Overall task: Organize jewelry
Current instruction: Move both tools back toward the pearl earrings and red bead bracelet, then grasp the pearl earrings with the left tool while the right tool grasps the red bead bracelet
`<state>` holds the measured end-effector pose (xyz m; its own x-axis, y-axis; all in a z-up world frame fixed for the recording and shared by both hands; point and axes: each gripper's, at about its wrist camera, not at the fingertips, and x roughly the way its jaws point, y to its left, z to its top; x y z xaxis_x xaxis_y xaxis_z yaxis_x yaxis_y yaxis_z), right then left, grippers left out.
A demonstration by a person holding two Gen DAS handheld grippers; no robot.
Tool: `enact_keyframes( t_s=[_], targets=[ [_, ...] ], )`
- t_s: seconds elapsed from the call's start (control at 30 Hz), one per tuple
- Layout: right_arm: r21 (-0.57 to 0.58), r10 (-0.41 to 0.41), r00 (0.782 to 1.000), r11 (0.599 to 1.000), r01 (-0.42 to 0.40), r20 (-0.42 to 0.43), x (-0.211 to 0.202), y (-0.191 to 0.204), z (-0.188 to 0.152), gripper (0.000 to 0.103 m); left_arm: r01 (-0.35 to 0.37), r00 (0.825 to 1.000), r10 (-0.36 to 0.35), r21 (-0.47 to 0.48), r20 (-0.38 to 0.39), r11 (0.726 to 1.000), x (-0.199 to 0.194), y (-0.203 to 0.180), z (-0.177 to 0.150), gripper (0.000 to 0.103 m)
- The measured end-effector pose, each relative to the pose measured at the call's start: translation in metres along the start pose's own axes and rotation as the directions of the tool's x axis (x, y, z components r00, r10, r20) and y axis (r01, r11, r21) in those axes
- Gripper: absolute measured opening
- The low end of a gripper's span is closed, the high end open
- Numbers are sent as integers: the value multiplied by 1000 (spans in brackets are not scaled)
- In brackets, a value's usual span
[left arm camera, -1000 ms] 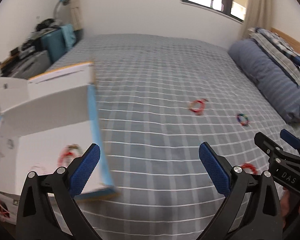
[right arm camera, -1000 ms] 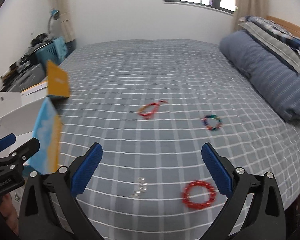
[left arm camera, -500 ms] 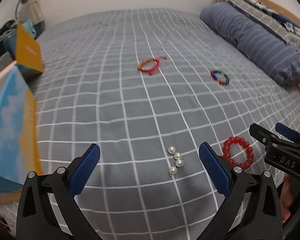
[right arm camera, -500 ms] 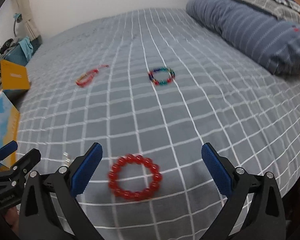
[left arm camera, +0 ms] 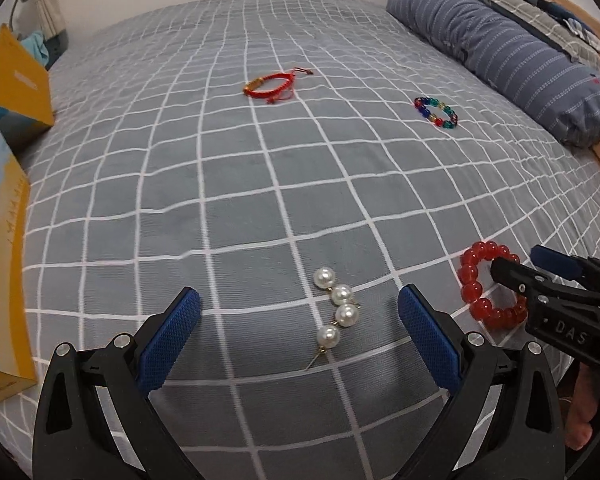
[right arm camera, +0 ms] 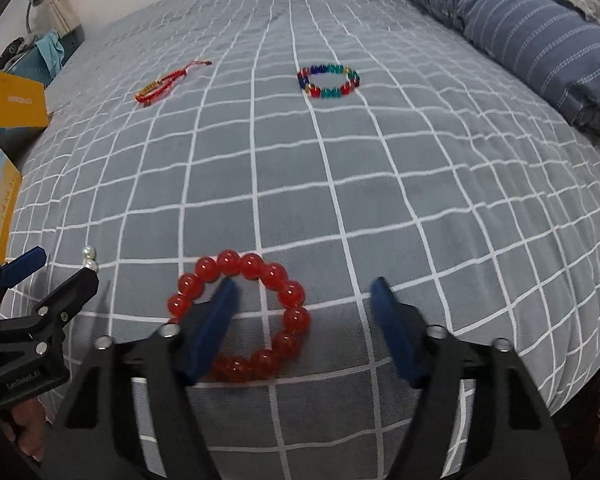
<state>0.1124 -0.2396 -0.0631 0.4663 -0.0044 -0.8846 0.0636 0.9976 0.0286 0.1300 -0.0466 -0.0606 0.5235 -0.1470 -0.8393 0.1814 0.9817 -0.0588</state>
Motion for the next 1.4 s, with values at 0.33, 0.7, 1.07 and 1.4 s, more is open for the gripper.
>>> enact_keyframes(
  t_s=[0.33, 0.7, 1.07, 1.4],
  targets=[
    [-6, 12, 1000, 1000, -12, -2, -1, -1, 0, 27, -28, 999, 28, -13, -18, 1000, 8, 0, -1, 77],
    [19, 27, 1000, 999, -28, 10, -6, -5, 1, 14, -27, 999, 25, -73, -34, 997, -1, 16, 2, 11],
    [39, 71, 989, 996, -76, 129, -34, -6, 3, 13, -18, 1000, 18, -86, 8, 996, -24, 22, 4, 10],
    [38, 87, 975, 995, -97, 204, -55, -4, 3, 13, -3, 999, 7, -84, 49, 996, -47, 23, 6, 11]
  ],
)
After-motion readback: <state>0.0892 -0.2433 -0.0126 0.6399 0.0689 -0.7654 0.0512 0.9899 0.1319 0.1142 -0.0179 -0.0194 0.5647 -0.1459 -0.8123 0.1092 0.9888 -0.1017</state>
